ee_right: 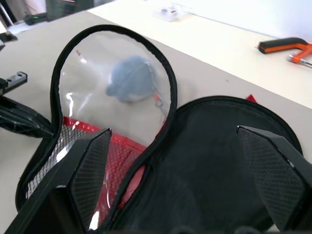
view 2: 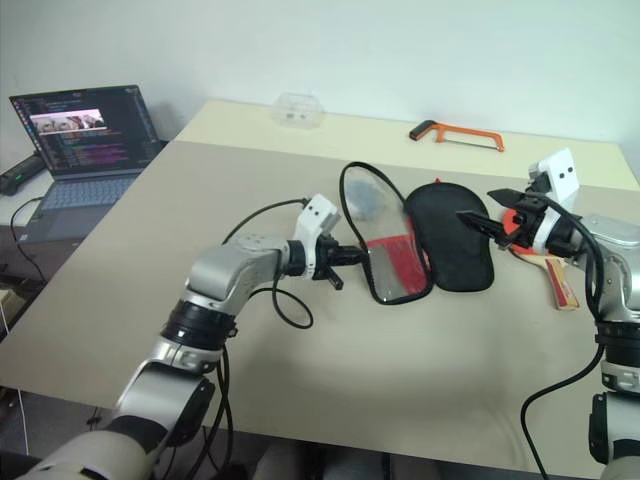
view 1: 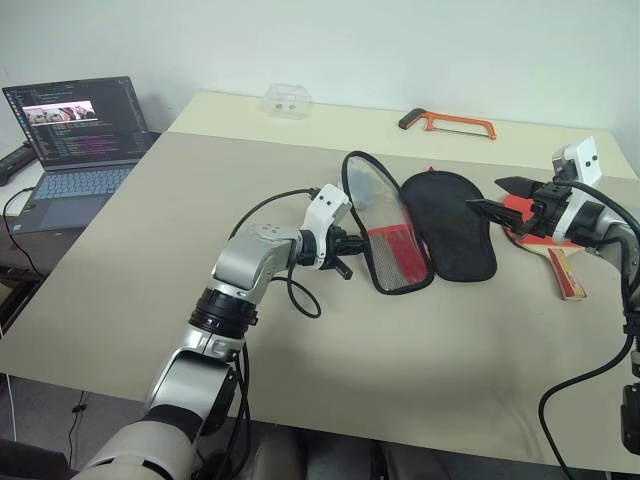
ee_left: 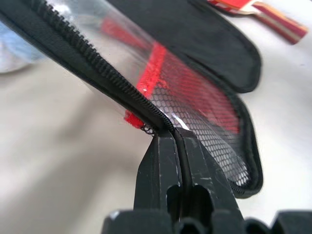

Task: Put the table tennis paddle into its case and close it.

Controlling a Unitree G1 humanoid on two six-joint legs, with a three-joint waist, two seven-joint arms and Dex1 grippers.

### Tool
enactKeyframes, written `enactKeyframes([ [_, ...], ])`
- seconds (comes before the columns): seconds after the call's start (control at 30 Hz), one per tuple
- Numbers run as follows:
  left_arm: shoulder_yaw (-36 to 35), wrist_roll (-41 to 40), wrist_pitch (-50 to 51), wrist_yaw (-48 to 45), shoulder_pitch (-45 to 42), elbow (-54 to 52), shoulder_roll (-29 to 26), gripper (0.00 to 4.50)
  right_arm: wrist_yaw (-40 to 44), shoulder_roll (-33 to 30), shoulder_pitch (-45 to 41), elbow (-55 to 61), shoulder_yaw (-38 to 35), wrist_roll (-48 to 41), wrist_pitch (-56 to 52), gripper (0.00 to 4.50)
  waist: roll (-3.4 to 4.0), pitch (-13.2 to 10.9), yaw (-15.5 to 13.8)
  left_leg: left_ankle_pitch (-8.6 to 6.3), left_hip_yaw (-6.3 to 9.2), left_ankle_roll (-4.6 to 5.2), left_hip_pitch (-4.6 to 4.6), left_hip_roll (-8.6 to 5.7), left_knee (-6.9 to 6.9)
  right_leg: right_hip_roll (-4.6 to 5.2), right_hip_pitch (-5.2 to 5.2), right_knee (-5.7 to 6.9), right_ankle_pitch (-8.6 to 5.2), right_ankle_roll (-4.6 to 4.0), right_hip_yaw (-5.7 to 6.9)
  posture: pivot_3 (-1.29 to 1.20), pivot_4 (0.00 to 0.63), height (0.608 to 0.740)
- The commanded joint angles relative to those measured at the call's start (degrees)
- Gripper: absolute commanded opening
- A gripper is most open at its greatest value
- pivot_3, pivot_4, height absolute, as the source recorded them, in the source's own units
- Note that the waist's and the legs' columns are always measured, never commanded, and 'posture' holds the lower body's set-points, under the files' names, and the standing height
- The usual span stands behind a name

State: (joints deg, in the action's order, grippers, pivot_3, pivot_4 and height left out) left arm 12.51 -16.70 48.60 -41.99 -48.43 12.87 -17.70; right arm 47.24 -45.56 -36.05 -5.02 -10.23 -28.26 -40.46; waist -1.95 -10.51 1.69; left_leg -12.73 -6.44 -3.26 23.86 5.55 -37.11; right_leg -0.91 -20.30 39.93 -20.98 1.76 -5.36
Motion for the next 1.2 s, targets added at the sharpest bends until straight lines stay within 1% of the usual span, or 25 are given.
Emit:
enactKeyframes([
  [0.03,-1.3,1.3,-3.4,1.1,-2.4,1.8,0.8,0.03,-1.7,0.0,-2.1,-0.4,-1.9,0.1,-0.2,4.5,0.0,0.0,0.1,0.0,-0.01,0.0,0.0,0.0,0.0,0.0,0.0,0.01,0.0,0.0,0.0,0.0,0.15,0.74],
  [0.13,-1.9,1.8,-4.4,2.1,-2.6,3.2,1.4,0.03,-2.9,0.2,-2.8,-1.6,-1.6,0.6,-0.4,4.5,0.01,0.0,0.1,0.0,-0.01,0.0,0.0,0.01,0.0,0.0,-0.02,0.01,0.0,0.0,-0.01,0.0,0.15,0.74],
  [0.43,-3.0,2.0,-3.6,4.4,-1.6,2.4,3.0,0.03,-4.5,0.7,-4.5,-4.5,-0.7,1.5,-0.7,4.5,0.01,0.0,0.1,0.0,-0.03,0.0,0.0,0.02,0.02,0.0,-0.03,0.02,0.0,0.0,-0.02,0.0,0.15,0.74],
  [0.7,-2.7,0.5,0.1,3.7,0.1,-1.7,3.5,0.03,-4.2,1.0,-4.8,-4.8,-0.7,2.0,-0.7,4.5,0.01,0.0,0.0,0.0,-0.03,0.0,0.01,0.02,0.02,0.0,-0.03,0.01,0.0,0.0,-0.01,0.0,0.15,0.74],
  [0.8,-3.4,0.8,0.4,4.8,-0.1,-1.3,3.5,0.65,-4.2,1.0,-4.6,-4.5,-0.9,2.0,-0.9,4.5,0.01,0.0,0.0,0.0,-0.03,0.0,0.01,0.01,0.02,0.0,-0.03,0.01,0.0,0.0,-0.01,0.0,0.15,0.74],
  [0.97,-3.4,0.7,0.8,4.6,-0.3,-1.6,3.1,2.48,-4.1,0.9,-4.4,-4.2,-0.9,1.9,-1.0,4.5,0.01,0.0,0.1,0.0,-0.02,0.0,0.0,0.01,0.01,0.0,-0.03,0.02,0.0,0.0,-0.01,0.0,0.15,0.74],
  [1.1,-2.9,0.6,1.7,3.1,0.1,-4.0,1.0,3.84,-3.9,0.8,-4.2,-3.9,-0.8,1.9,-1.1,4.5,0.01,0.0,0.1,0.0,-0.03,0.0,0.01,0.01,0.03,0.0,-0.04,0.01,0.0,0.0,-0.02,0.0,0.15,0.74],
  [1.2,-4.6,-1.1,4.5,1.7,1.2,-8.3,-2.0,3.84,-3.1,0.3,-3.7,-2.9,-0.9,1.4,-1.9,4.5,0.01,0.0,0.1,0.0,-0.03,0.0,0.01,0.02,0.03,0.0,-0.04,0.02,0.0,0.0,-0.02,0.0,0.15,0.74],
])
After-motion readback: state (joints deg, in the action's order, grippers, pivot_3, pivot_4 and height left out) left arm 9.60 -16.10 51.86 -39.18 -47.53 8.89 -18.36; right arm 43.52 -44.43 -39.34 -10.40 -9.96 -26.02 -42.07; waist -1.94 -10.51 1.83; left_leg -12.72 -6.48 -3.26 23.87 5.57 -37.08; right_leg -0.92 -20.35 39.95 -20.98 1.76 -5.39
